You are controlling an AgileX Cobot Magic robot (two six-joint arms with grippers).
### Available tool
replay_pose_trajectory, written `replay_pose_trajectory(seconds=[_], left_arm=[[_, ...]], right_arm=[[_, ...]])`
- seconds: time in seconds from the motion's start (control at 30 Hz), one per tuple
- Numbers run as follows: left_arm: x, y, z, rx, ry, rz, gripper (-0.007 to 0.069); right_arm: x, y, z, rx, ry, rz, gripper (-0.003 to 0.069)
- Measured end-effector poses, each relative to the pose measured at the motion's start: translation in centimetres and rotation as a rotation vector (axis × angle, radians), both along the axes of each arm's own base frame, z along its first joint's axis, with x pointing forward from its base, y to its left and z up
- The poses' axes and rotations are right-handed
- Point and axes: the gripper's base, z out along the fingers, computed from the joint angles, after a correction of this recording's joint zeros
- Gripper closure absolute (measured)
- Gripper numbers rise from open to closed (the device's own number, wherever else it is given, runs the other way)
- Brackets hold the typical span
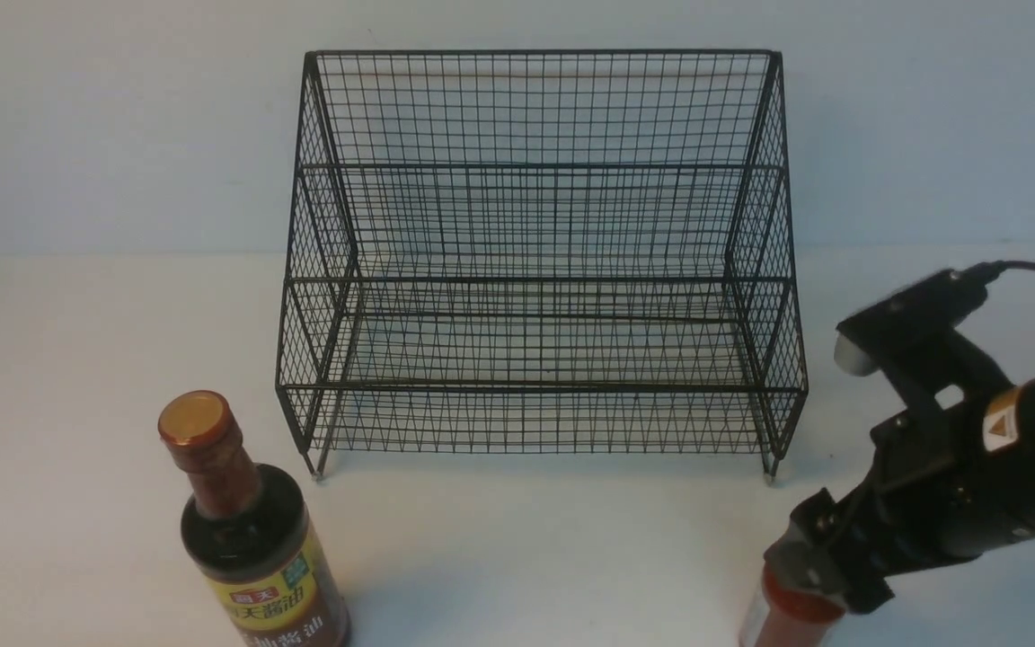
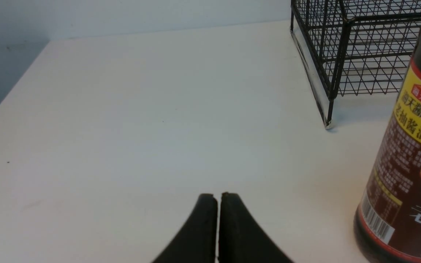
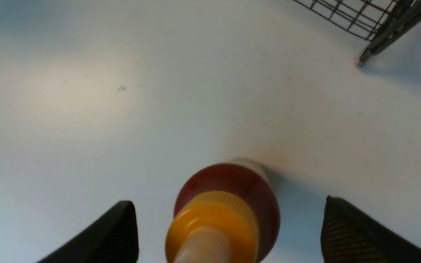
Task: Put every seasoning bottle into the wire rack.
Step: Use the right arm to grab the condiment bottle closest to it, then use the right arm to put the condiment bottle back on the shelf
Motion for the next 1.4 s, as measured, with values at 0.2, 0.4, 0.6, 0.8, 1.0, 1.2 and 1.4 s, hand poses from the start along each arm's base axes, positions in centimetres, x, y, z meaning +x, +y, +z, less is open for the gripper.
replay_pose_trajectory(seconds=[0.2,0.4,0.6,0.8,1.0,1.2,1.4], left_arm=[[0.0,0.0,0.0,0.0,0.0,0.0,0.0629],[0.0,0.0,0.0,0.0,0.0,0.0,0.0629],[0.0,0.0,0.0,0.0,0.0,0.0,0.0629],[0.0,0.0,0.0,0.0,0.0,0.0,0.0629],[0.0,0.0,0.0,0.0,0.0,0.0,0.0629],[0.0,0.0,0.0,0.0,0.0,0.0,0.0629],[0.0,0.0,0.0,0.0,0.0,0.0,0.0629]], right_arm=[[0.3,0.1,-0.6,-0.011,0.019,-0.001,0.0139],[0.3,0.2,-0.6,-0.01,0.022,-0.004,0.0164],[0.2,0.2,-0.7,-0.008,0.034,-0.004,0.0314],[-0.2,0.0,-0.3,-0.02,0.063,0.006,0.0358],[-0.6,-0.1,4.5,-0.022,0.045,0.045,0.0358],[0.2,0.2,12.9,0.06,-0.161,0.056,0.0358],[2.4,1.5,16.9,0.135,-0.297,0.075,0.0358]])
